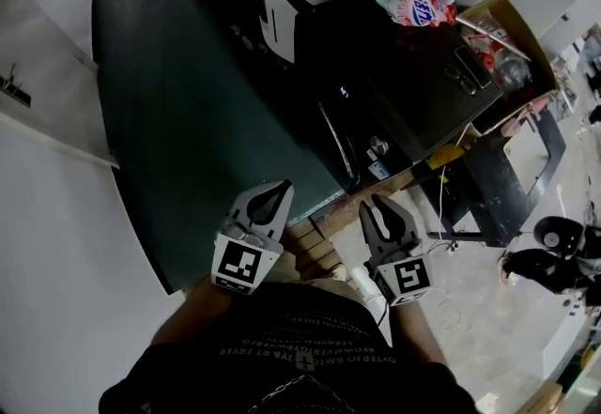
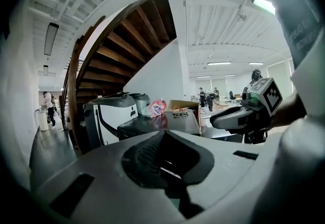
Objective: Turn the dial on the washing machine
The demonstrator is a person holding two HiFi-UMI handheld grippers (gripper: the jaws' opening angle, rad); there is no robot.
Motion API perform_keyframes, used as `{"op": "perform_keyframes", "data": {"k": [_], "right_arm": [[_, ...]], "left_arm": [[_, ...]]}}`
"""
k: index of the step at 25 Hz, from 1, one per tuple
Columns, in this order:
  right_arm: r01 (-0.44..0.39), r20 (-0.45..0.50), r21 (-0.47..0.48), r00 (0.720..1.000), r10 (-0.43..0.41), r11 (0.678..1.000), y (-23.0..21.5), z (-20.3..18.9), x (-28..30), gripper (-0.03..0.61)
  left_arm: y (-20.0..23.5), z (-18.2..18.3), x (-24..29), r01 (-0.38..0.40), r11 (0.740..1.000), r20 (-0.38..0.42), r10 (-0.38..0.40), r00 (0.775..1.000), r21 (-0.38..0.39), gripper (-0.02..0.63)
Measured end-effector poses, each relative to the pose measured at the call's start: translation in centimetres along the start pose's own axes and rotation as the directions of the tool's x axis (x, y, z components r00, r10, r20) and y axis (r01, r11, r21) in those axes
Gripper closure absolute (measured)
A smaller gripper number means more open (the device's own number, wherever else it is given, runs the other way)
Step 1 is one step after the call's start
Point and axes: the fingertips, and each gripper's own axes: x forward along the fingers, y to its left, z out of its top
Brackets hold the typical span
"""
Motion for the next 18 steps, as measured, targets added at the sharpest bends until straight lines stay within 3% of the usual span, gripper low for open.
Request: {"op": "perform_keyframes", "data": {"k": [6,11,18], "right_arm": [[0.068,-0.003,-0.025,0.998,-0.068,0.997,3.3,4.0,1.2,0.495],[0.127,-0.037,-0.015,0.991,-0.127,0.992,1.7,4.2,0.5,0.495],[0.133,-0.02,-0.016,0.991,-0.133,0.991,-1.3,4.6,0.4,0.494]], "left_arm": [[3.3,1.8,-1.0,0.083,0.996,0.009,-0.083,0.996,0.016,0.609],[2.6,2.3,-0.2,0.13,0.991,0.021,-0.129,0.991,-0.018,0.609],[1.4,4.6,2.7,0.145,0.989,0.037,-0.146,0.989,0.012,0.609]]}}
